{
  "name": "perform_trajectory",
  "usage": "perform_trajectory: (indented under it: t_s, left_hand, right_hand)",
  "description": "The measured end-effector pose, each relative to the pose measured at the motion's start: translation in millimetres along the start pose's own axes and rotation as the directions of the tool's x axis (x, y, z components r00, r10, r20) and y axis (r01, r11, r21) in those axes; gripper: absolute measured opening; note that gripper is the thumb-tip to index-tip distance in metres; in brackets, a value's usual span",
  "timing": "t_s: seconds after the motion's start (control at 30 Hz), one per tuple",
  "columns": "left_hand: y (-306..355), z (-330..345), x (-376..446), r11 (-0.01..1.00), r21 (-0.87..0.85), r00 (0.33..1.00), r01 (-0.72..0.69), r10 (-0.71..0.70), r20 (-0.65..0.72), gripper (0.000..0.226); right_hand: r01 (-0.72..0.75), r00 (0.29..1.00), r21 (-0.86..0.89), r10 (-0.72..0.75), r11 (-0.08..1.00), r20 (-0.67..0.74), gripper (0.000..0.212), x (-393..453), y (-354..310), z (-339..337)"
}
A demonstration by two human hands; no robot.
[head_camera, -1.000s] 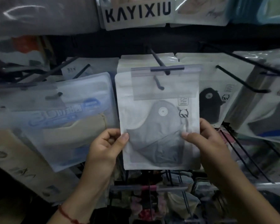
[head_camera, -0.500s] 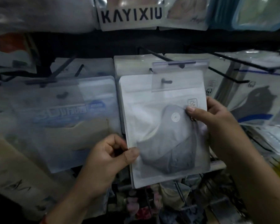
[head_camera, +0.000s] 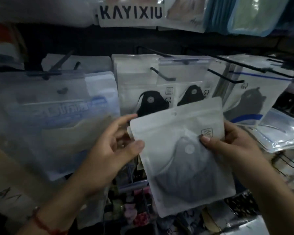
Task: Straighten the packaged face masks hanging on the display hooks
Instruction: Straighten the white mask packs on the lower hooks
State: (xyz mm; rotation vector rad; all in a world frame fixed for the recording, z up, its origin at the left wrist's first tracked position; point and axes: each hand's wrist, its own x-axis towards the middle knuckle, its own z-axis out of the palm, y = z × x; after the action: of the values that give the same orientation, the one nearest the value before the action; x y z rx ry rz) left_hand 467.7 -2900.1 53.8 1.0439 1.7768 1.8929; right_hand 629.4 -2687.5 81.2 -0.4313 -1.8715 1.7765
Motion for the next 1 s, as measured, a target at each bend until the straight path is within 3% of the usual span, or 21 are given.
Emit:
perform_trajectory:
  t_s: [0.1,0.17,0.23,0.3,0.37,0.43,0.5,0.57,0.77,0.9,1.0]
  left_hand:
    - [8.0,-1.1,12.0,0.972,0.236,1.0,-0.005,-0.001,0.028,0.055]
    - [14.6,4.6,17.1,0.899,0.437,0.986,-0.001,-0.072,0.15,0.036]
    - [18.9,15.8,21.4,0.849,0.528,0.974,-0.016,-0.107,0.201,0.017]
    - [19.7,30.0,26.7,0.835,0.55,0.979,-0.023,-0.094,0.183,0.02]
    - [18.5,46.0,31.5,0.834,0.552,0.985,-0.003,-0.094,0.147,0.019]
    - [16.7,63.6,36.6,0.843,0.537,0.987,0.023,-0.104,0.121,0.016]
    - [15.8,80.6,42.9,0.862,0.504,0.987,0.048,-0.118,0.108,0.013]
    - [17.4,95.8,49.4,0.89,0.447,0.985,0.083,-0.142,0.101,0.009]
    - [18.4,142.7,61.8,0.954,0.249,0.981,0.168,-0.186,0.05,0.01]
    - [13.0,169.5,69.6,0.945,0.264,0.98,0.194,-0.201,-0.003,0.024]
    - [9.1,184.4,72.7,0.939,0.256,0.973,0.231,-0.225,-0.053,0.032]
  right_hand:
    - [-0.036,0.998,-0.064,0.039,0.997,0.043,0.031,-3.2,8.4,-2.4]
    - [-0.05,0.995,-0.095,0.058,0.994,0.079,0.031,-5.2,12.2,-5.4]
    - [-0.034,0.994,-0.147,0.048,0.989,0.095,0.031,-7.5,17.2,-9.4]
    - [0.047,0.998,-0.301,-0.033,0.952,0.051,0.035,-9.6,23.5,-15.6]
    - [0.176,0.976,-0.588,-0.216,0.789,0.001,0.057,-9.1,26.6,-23.8]
    - [0.32,0.91,-0.759,-0.406,0.567,0.081,0.075,-5.9,26.4,-32.4]
    - [0.435,0.838,-0.816,-0.502,0.38,0.213,0.064,-0.3,29.6,-44.0]
    - [0.494,0.8,-0.823,-0.517,0.281,0.304,0.053,4.2,34.2,-54.5]
    - [0.519,0.797,-0.786,-0.523,0.336,0.303,0.045,20.9,40.4,-95.3]
    - [0.54,0.804,-0.725,-0.517,0.427,0.294,0.035,35.6,44.0,-116.4]
    - [0.537,0.803,-0.733,-0.518,0.417,0.294,0.035,49.2,49.0,-126.6]
